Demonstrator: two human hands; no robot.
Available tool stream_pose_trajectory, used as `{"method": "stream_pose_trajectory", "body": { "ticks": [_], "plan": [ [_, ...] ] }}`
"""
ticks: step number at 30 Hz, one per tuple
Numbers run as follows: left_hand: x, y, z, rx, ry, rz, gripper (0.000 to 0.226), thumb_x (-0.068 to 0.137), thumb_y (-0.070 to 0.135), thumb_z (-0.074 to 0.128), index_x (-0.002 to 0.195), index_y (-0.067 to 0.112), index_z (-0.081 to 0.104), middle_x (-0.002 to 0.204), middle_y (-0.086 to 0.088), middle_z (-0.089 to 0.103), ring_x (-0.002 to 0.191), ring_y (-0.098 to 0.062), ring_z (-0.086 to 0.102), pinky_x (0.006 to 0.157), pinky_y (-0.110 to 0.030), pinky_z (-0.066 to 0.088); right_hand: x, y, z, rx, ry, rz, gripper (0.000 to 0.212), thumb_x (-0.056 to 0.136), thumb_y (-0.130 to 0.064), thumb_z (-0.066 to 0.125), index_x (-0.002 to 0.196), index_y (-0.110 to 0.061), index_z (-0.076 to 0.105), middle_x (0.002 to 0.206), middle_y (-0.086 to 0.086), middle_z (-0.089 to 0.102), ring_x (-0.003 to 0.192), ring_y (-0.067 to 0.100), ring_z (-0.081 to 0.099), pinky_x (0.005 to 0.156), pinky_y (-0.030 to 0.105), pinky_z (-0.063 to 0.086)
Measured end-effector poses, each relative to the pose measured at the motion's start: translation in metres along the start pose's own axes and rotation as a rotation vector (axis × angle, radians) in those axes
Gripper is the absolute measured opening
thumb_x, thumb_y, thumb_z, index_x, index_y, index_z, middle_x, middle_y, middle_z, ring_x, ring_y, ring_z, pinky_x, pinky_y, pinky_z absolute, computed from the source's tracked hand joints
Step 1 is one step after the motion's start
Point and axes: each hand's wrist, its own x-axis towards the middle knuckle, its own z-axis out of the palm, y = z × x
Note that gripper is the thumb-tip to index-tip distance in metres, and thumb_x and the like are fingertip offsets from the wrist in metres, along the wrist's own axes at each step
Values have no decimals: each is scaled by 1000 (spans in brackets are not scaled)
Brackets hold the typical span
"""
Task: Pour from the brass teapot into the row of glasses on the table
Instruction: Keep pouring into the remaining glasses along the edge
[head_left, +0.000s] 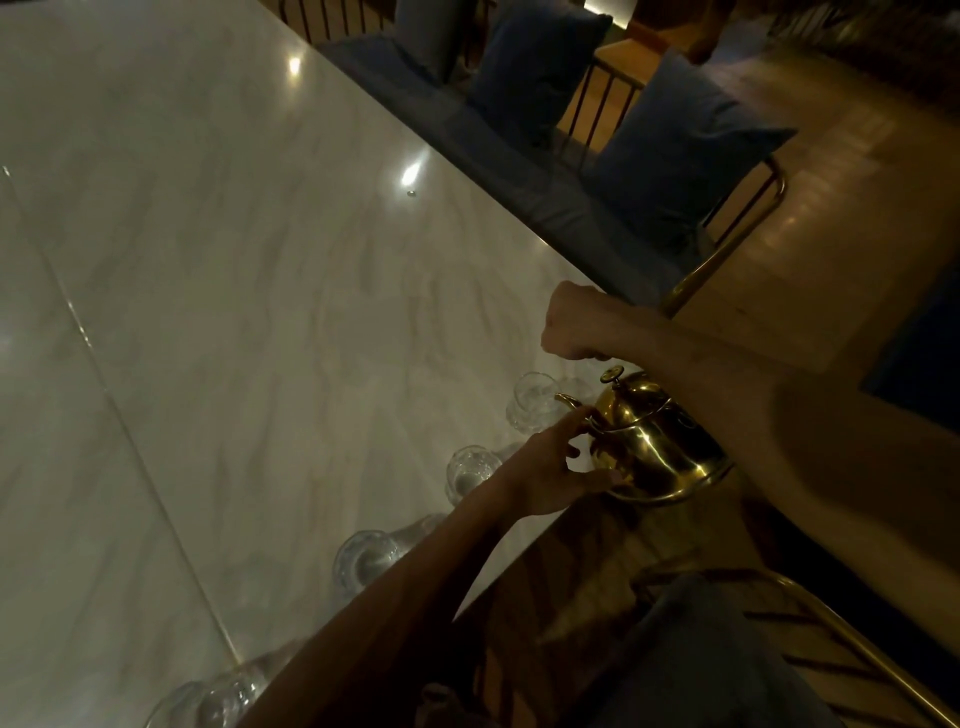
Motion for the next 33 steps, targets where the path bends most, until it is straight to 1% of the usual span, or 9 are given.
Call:
{"method": "stream_pose_trajectory", "body": {
  "ticks": [3,7,11,15,23,28,30,31,33],
  "plan": [
    [-1,0,0,-1,3,7,74,91,27,74,153,25,35,150,4,48,136,-6,45,100,-18,44,0,-1,0,0,-1,6,26,93,-12,57,68,-10,48,64,6,49,52,17,47,54,31,41],
    [-1,2,-1,-11,0,-5,75,90,27,74,154,25,34,151,4,47,137,-8,44,103,-24,45,0,-1,0,3,-8,6,25,92,-10,56,68,-10,48,64,6,48,52,18,47,55,31,41],
    [-1,4,-1,-3,-10,-6,74,91,26,74,153,25,35,151,3,47,135,-5,44,102,-21,44,-3,0,-2,-6,-6,2,24,92,-10,55,68,-10,48,64,6,49,52,18,47,53,30,41],
    [-2,4,-1,8,-17,-17,77,89,30,74,154,26,34,150,4,48,136,-11,47,105,-32,47,-5,-1,-2,-13,-4,-10,23,92,-11,55,70,-10,48,67,7,52,54,18,50,54,30,42],
    [-3,7,-1,3,-2,-19,78,90,28,75,155,27,32,152,3,46,137,-10,44,102,-24,44,-4,-1,-3,-3,12,-15,23,92,-12,56,71,-10,47,70,8,54,57,20,53,59,32,46],
    [-5,6,-1,41,-7,-15,80,89,25,75,156,24,31,152,2,45,138,-11,43,96,-12,40,-4,8,-1,59,54,-12,28,95,-16,60,70,-12,48,70,9,56,56,18,52,56,30,46],
    [-6,6,0,61,-5,-16,81,89,25,75,156,23,30,153,2,45,139,-11,43,95,-9,39,-7,14,1,93,74,-14,20,95,-20,62,79,-9,61,84,12,69,60,21,58,56,31,49],
    [-6,6,0,70,-3,-14,80,89,25,75,156,22,31,153,2,45,139,-11,43,96,-10,39,-9,18,2,112,88,-9,17,94,-21,63,90,-6,68,95,13,73,65,23,63,58,32,53],
    [-7,5,1,87,-8,-12,80,89,24,75,155,20,32,152,1,46,139,-13,43,101,-16,42,-15,25,4,163,122,14,26,93,-20,64,110,-3,71,106,17,74,68,23,63,58,32,53]
  ]
}}
